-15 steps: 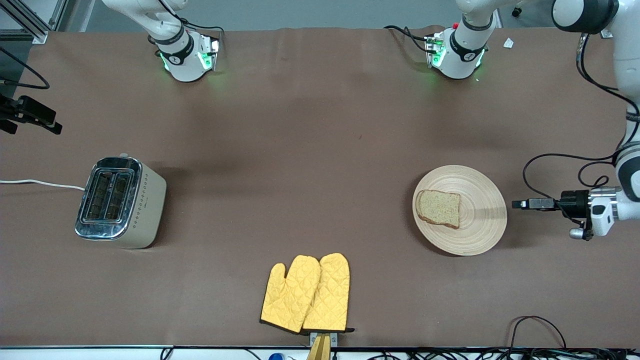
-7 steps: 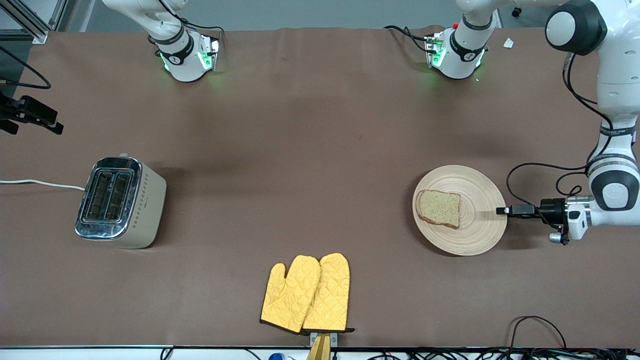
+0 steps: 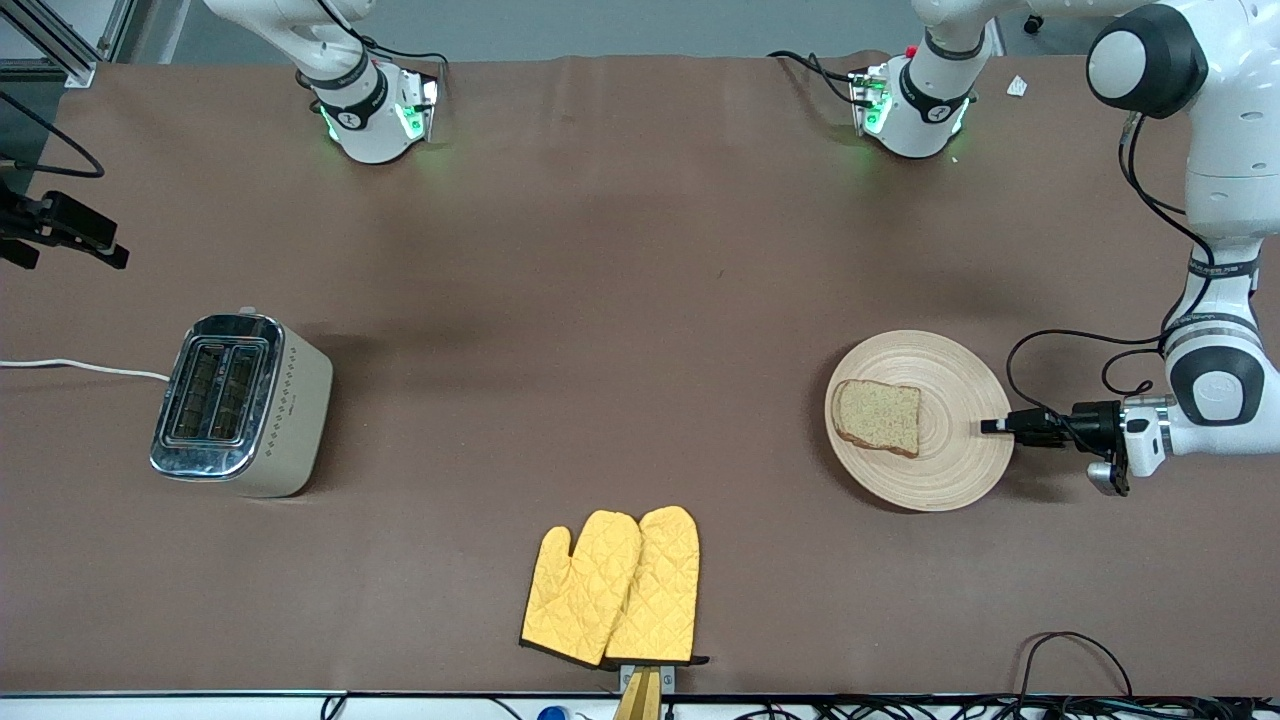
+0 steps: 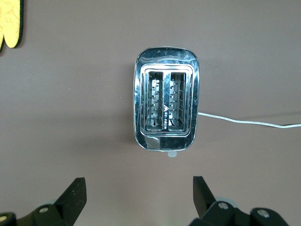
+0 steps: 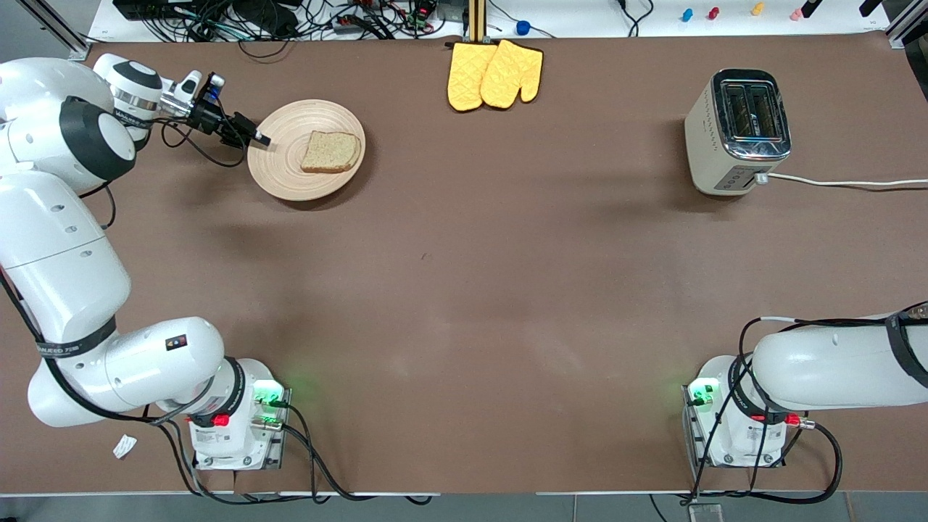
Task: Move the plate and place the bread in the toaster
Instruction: 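Reach the left gripper to the wooden plate rim and grip it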
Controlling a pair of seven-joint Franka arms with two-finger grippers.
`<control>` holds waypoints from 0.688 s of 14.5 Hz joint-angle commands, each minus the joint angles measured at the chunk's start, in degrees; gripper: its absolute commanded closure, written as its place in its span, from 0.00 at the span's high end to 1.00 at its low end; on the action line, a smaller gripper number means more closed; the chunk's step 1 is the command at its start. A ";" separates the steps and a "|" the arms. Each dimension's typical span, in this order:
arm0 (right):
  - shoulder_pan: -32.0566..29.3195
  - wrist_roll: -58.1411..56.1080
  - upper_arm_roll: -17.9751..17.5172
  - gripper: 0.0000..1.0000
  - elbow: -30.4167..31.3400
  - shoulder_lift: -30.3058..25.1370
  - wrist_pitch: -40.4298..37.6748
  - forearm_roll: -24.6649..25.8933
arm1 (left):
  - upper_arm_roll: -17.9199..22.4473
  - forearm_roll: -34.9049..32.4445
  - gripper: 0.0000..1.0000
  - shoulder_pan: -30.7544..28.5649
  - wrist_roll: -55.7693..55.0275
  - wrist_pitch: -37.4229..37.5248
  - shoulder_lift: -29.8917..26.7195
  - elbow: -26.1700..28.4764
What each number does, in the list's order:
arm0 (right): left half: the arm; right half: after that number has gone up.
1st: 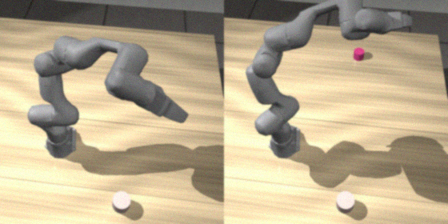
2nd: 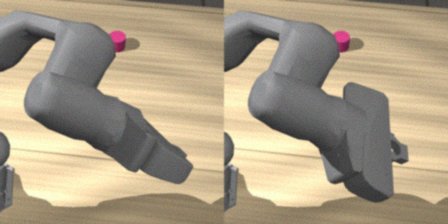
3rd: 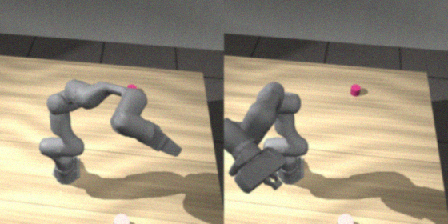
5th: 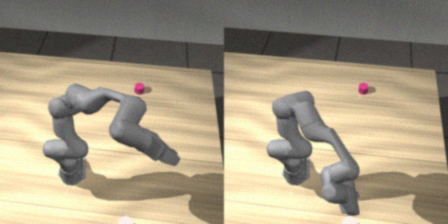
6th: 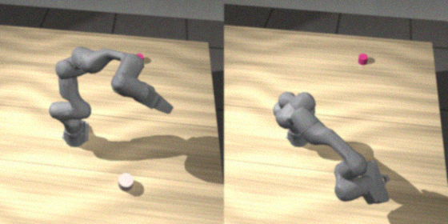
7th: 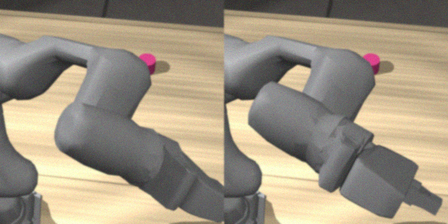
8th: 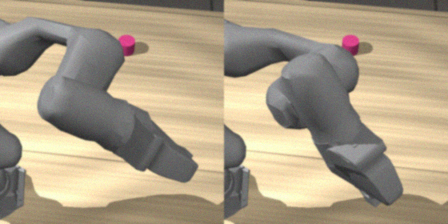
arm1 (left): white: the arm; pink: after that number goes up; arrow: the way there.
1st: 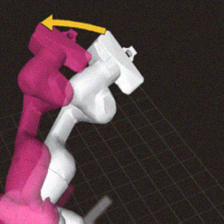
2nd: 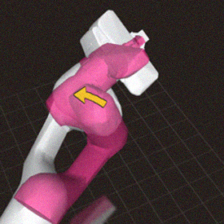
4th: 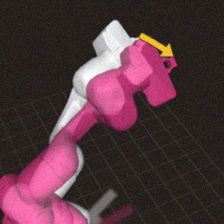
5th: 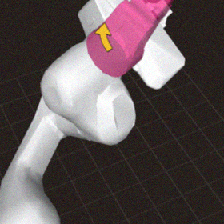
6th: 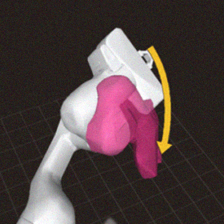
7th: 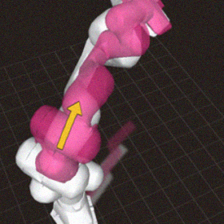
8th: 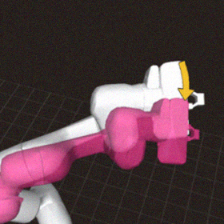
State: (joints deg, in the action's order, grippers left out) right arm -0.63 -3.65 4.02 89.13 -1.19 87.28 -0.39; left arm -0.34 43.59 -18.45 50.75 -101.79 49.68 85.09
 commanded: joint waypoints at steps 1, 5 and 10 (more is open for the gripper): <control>-0.07 -0.30 -0.33 1.00 -0.10 -0.30 0.00 0.39 | -0.10 0.18 0.07 0.08 1.46 -0.42 0.50 -0.54; 0.10 -0.30 -0.33 1.00 -0.10 -0.30 0.08 0.39 | -0.27 0.26 0.01 0.17 5.93 0.10 0.42 -0.63; 0.10 -0.30 -0.25 1.00 -0.10 -0.30 0.00 0.39 | -9.74 0.70 0.01 0.26 -3.52 0.19 -0.38 -0.98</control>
State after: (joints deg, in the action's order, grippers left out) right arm -0.51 -3.67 3.91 89.13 -1.19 87.28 -0.39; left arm -6.31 43.98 -18.53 51.35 -101.43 49.73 84.21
